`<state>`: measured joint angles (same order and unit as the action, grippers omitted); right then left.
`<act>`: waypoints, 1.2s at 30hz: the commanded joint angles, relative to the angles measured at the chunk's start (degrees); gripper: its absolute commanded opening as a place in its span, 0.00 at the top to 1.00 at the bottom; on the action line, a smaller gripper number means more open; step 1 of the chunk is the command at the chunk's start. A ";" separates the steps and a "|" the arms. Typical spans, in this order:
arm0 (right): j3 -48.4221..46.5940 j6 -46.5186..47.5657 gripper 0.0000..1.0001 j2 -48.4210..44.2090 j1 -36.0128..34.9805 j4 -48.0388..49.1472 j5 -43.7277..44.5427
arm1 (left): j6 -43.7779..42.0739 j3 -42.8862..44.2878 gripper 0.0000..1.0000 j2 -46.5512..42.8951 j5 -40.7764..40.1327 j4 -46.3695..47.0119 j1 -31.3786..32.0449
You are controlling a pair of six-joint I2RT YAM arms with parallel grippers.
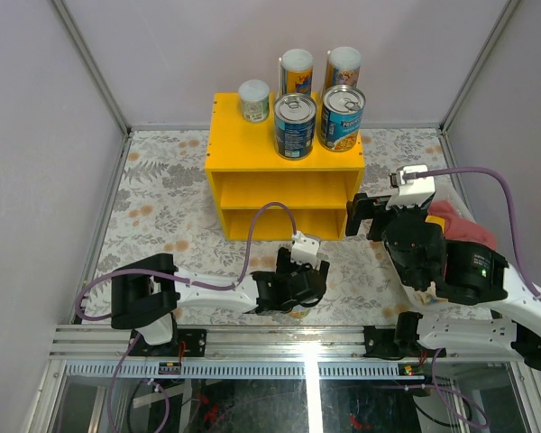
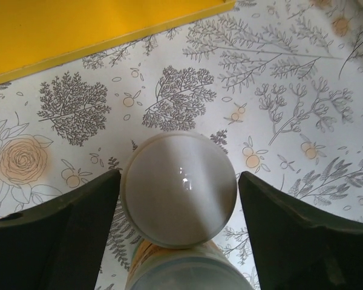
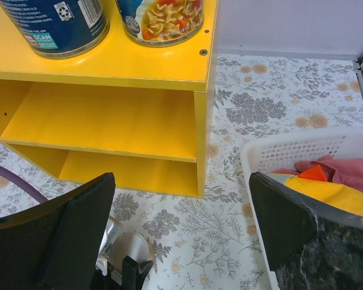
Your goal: Place and organize the canned foods onto the counter
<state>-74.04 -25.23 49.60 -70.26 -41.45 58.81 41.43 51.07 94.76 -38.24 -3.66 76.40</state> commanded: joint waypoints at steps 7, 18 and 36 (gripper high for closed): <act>-1.14 0.65 0.00 0.89 -0.41 2.91 -0.27 | -2.94 0.18 0.53 -0.09 -4.49 6.82 -0.29; -2.00 0.51 0.00 2.12 -0.41 3.42 -0.97 | -4.64 -0.36 0.58 -5.05 -7.99 6.45 -0.37; -1.64 1.93 0.00 1.75 -0.40 5.06 -1.22 | -3.87 10.07 0.87 -23.47 -14.32 -12.84 0.05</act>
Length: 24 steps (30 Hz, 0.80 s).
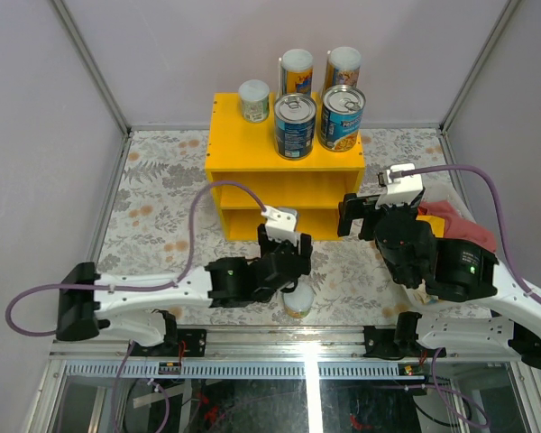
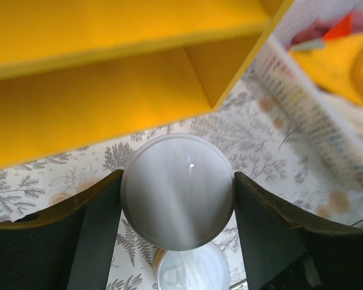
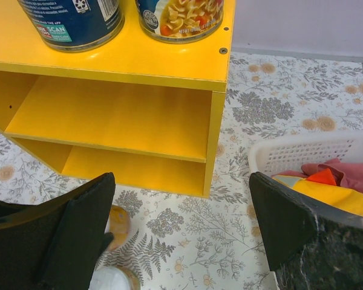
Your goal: Place and organize the canned foods onto the counter
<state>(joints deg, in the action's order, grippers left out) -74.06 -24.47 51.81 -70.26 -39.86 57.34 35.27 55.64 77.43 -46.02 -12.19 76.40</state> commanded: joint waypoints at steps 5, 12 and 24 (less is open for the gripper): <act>-1.74 2.19 0.01 0.10 -0.40 4.64 -0.19 | 3.77 13.86 1.00 -9.48 -9.90 -14.19 0.58; -2.31 3.00 0.00 0.53 -0.40 5.40 -0.94 | 0.77 29.78 1.00 -7.97 -14.74 -24.70 0.88; -2.47 2.86 0.00 1.04 -0.41 6.04 -2.37 | -11.47 66.05 1.00 3.36 -20.33 -41.33 -2.74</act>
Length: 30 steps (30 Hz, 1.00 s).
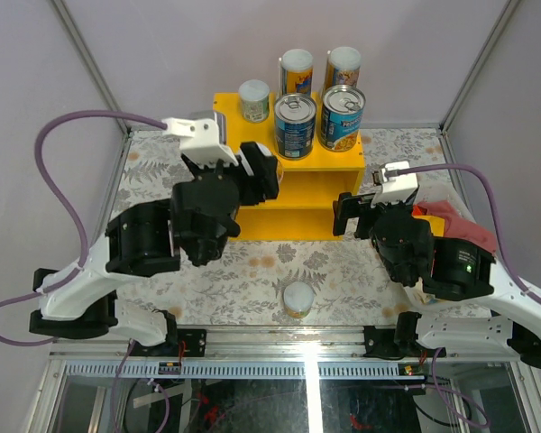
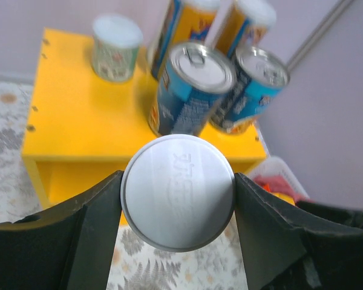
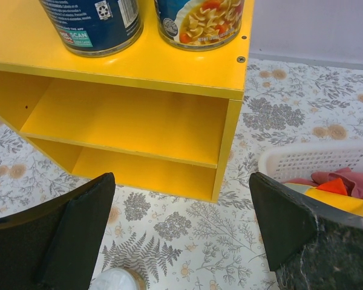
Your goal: Place and organize the canned foods onto the counter
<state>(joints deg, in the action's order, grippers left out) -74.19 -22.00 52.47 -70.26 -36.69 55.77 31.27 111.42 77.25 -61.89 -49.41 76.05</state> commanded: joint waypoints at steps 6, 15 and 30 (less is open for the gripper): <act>-2.44 0.28 0.01 0.62 -0.40 3.05 -1.44 | -12.09 18.08 1.00 8.14 3.97 -5.48 -12.79; -2.25 0.27 0.01 0.99 -0.41 3.95 -1.93 | -12.94 23.10 1.00 15.86 20.29 -6.89 -27.67; -0.78 1.04 0.00 1.12 -0.43 6.04 -2.33 | -13.19 22.94 1.00 20.30 28.94 -6.72 -35.12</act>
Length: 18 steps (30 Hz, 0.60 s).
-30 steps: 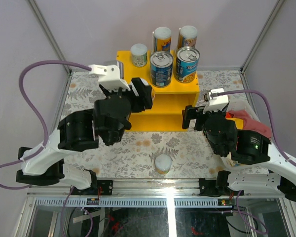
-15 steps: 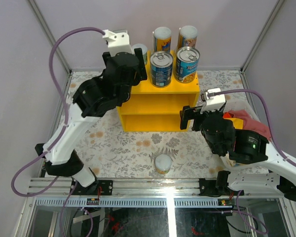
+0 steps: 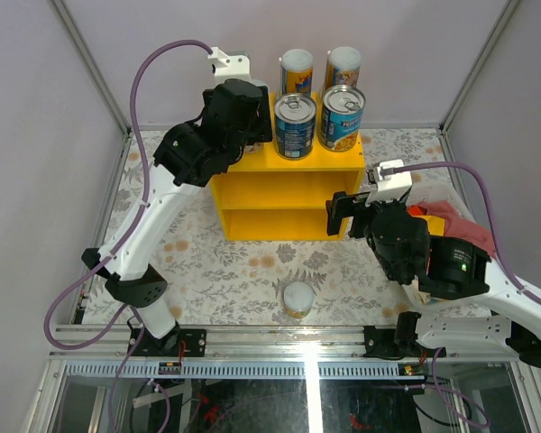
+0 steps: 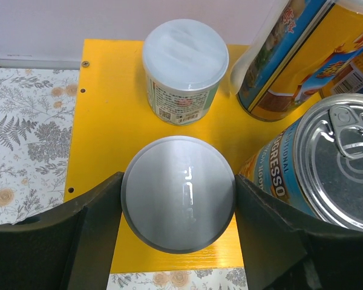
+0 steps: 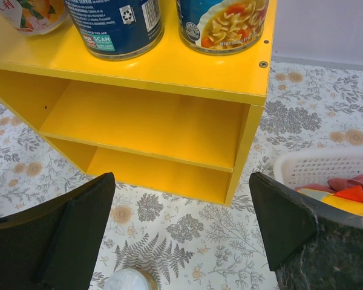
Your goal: Place and organize the canned foods onto the counter
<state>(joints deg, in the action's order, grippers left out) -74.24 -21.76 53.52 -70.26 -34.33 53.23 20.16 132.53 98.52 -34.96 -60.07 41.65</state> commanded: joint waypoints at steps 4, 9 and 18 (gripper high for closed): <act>-0.56 0.89 0.01 0.14 -0.40 3.91 0.20 | -2.19 1.90 1.00 -0.59 2.89 4.22 -1.29; -0.36 0.91 0.01 -0.08 -0.41 3.94 0.22 | -2.03 1.56 1.00 -0.61 3.32 3.96 -1.39; -0.53 0.68 0.00 0.01 -0.40 3.75 -0.01 | -1.66 0.99 0.75 -0.66 3.78 3.20 -1.50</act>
<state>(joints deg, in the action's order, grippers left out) -74.22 -21.37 53.54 -70.26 -33.39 52.93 19.59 132.51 98.52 -31.48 -60.07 40.69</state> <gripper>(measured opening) 0.994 0.651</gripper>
